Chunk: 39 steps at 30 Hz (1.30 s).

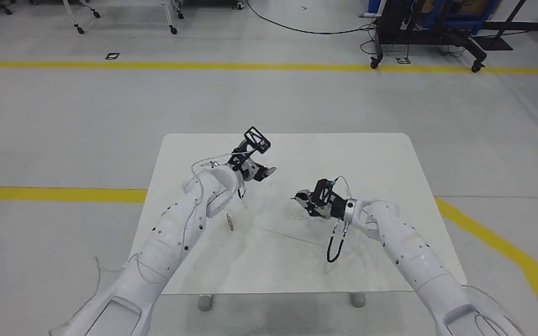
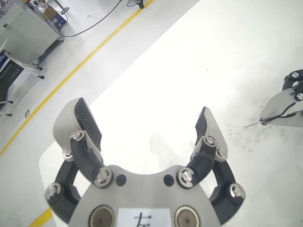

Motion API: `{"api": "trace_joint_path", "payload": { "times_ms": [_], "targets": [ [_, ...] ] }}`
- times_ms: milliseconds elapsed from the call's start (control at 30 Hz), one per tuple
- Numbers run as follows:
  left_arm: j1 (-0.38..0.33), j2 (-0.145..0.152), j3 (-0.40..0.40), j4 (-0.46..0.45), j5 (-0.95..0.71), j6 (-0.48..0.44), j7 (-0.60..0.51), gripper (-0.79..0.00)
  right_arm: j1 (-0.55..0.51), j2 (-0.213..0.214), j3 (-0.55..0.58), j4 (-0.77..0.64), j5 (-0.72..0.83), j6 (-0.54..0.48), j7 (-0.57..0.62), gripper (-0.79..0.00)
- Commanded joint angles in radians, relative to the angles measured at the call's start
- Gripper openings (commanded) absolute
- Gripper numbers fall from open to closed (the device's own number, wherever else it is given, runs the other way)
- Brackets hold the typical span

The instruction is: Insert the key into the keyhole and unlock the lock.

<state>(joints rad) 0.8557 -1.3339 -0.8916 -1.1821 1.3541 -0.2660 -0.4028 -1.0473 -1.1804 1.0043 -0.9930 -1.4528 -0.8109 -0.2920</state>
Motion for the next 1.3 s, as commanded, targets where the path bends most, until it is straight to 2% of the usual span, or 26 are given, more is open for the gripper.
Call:
{"api": "trace_joint_path", "payload": {
  "times_ms": [0, 67, 167, 267, 333, 400, 467, 500, 567, 800, 900, 967, 1133, 1233, 1267],
  "targets": [
    [0.000, 0.000, 0.000, 0.004, 0.000, 0.000, 0.000, 0.000, 0.000, 0.000, 0.000, 0.000, 0.000, 0.000, 0.000, -0.785],
    [0.023, 0.001, -0.025, 0.006, -0.048, 0.014, 0.065, 0.000, -0.015, -0.003, 0.013, 0.000, 0.057, 0.026, -0.017, -0.785],
    [0.066, 0.010, -0.110, 0.040, -0.189, -0.014, 0.205, 0.000, -0.022, -0.008, 0.032, 0.015, 0.193, -0.047, -0.057, -0.785],
    [0.096, 0.021, -0.194, 0.082, -0.367, -0.149, 0.283, 0.000, -0.022, -0.009, 0.048, 0.042, 0.296, -0.126, -0.076, -0.785],
    [0.105, 0.026, -0.239, 0.113, -0.499, -0.268, 0.295, 0.000, -0.023, -0.010, 0.057, 0.059, 0.368, -0.193, -0.088, -0.785],
    [0.111, 0.030, -0.274, 0.153, -0.647, -0.395, 0.284, 0.000, -0.030, -0.011, 0.055, 0.059, 0.445, -0.201, -0.099, -0.785],
    [0.110, 0.030, -0.289, 0.210, -0.839, -0.535, 0.226, 0.000, -0.042, -0.009, 0.033, 0.042, 0.535, -0.201, -0.100, -0.785],
    [0.104, 0.028, -0.284, 0.253, -0.959, -0.600, 0.159, 0.000, -0.045, -0.005, 0.024, 0.039, 0.578, -0.201, -0.092, -0.785],
    [0.067, 0.028, -0.289, 0.325, -1.090, -0.590, 0.058, 0.000, -0.043, -0.002, 0.020, 0.037, 0.597, -0.201, -0.079, -0.785],
    [0.076, 0.025, -0.288, 0.312, -1.123, -0.592, 0.068, 0.000, -0.043, -0.002, 0.020, 0.037, 0.597, -0.201, -0.079, -0.785],
    [0.105, 0.015, -0.248, 0.275, -1.246, -0.612, -0.018, 0.000, -0.062, -0.009, 0.004, 0.019, 0.653, -0.201, -0.054, -0.785],
    [0.105, 0.013, -0.223, 0.275, -1.378, -0.620, -0.145, 0.000, -0.065, -0.017, -0.035, 0.008, 0.772, -0.201, 0.020, -0.785],
    [0.083, 0.019, -0.185, 0.265, -1.739, -0.616, -0.536, 0.000, -0.031, -0.025, -0.136, -0.003, 1.189, -0.201, 0.322, -0.785],
    [0.070, 0.028, -0.165, 0.249, -1.779, -0.566, -0.585, -0.015, -0.013, -0.019, -0.159, -0.025, 1.390, -0.201, 0.471, -0.785],
    [0.067, 0.030, -0.155, 0.244, -1.770, -0.563, -0.588, -0.092, -0.009, -0.016, -0.161, -0.027, 1.440, -0.201, 0.513, -0.785]
  ]
}}
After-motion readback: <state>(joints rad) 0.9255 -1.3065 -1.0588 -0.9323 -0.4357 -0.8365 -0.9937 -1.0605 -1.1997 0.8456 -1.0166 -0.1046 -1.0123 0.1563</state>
